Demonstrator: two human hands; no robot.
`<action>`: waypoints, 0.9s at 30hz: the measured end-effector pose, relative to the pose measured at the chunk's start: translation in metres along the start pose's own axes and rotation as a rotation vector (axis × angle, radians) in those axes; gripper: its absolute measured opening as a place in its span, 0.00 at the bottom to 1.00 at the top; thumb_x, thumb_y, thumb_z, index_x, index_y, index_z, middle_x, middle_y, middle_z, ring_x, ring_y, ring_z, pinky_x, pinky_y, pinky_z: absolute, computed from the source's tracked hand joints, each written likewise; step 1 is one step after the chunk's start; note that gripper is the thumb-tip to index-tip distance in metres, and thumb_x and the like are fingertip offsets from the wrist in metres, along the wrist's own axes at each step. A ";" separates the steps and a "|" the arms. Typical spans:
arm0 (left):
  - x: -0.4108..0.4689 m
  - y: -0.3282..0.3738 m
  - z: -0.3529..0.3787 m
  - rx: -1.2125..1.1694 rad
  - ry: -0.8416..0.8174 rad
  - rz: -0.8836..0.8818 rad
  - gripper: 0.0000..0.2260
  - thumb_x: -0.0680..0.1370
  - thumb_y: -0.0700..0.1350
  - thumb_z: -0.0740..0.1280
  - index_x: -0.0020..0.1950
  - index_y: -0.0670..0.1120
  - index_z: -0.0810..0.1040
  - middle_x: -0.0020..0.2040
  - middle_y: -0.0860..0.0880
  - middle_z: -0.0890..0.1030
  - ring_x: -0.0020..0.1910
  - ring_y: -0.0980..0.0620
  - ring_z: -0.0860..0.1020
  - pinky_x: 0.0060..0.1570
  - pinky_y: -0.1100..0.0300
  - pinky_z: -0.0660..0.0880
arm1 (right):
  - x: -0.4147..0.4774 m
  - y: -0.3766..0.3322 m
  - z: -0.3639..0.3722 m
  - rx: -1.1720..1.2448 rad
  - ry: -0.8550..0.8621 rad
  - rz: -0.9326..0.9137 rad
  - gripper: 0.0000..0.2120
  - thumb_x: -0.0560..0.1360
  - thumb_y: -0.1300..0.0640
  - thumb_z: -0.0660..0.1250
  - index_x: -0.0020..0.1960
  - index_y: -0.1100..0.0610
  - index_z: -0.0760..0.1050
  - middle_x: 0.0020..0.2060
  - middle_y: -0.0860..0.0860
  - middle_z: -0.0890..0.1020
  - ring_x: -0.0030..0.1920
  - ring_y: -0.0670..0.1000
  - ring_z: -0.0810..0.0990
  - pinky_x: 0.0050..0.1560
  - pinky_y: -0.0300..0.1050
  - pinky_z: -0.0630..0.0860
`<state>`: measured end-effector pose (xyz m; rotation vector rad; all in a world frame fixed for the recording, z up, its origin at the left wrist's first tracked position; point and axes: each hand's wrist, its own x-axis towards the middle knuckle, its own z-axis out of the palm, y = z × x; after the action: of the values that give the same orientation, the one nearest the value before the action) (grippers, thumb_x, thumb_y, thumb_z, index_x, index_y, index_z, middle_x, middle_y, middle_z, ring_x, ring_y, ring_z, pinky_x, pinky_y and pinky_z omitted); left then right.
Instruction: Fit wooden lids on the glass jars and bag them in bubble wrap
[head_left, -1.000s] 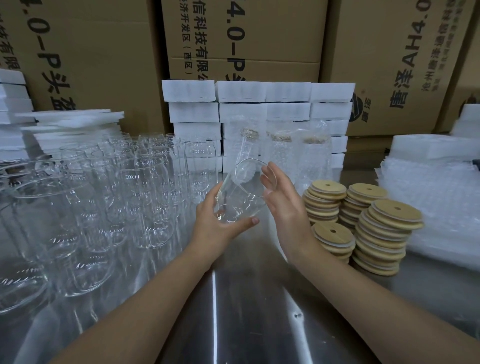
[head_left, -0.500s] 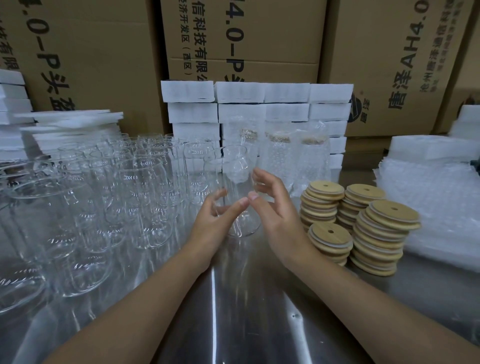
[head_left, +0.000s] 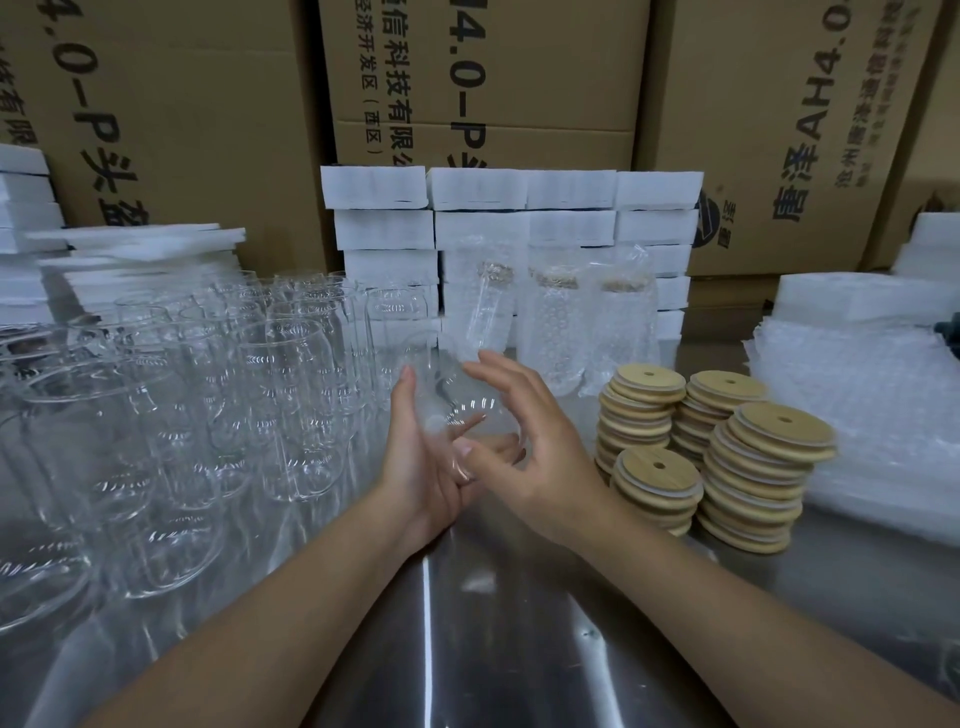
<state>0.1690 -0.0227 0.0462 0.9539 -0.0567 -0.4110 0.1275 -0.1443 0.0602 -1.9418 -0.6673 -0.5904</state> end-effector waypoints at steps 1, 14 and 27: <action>-0.001 0.001 0.000 -0.049 -0.026 -0.035 0.42 0.67 0.77 0.56 0.60 0.42 0.73 0.56 0.34 0.81 0.52 0.41 0.83 0.50 0.49 0.80 | 0.000 0.000 0.000 -0.015 -0.011 -0.006 0.27 0.68 0.51 0.68 0.66 0.43 0.66 0.71 0.45 0.65 0.71 0.35 0.61 0.69 0.31 0.59; -0.012 0.007 0.002 0.010 -0.183 -0.257 0.39 0.70 0.75 0.57 0.49 0.40 0.84 0.42 0.43 0.83 0.36 0.47 0.84 0.39 0.59 0.81 | 0.001 0.003 0.000 -0.020 0.089 0.027 0.33 0.62 0.44 0.75 0.61 0.33 0.63 0.63 0.34 0.70 0.65 0.32 0.67 0.64 0.27 0.62; -0.012 0.006 0.008 0.166 -0.145 -0.292 0.44 0.70 0.77 0.54 0.63 0.39 0.74 0.44 0.39 0.84 0.41 0.46 0.85 0.39 0.57 0.82 | 0.003 0.003 -0.003 0.058 0.234 0.103 0.23 0.64 0.43 0.74 0.57 0.45 0.74 0.55 0.40 0.79 0.59 0.38 0.76 0.62 0.38 0.71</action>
<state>0.1579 -0.0219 0.0571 1.0985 -0.0843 -0.7543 0.1309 -0.1472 0.0614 -1.8066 -0.4301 -0.7129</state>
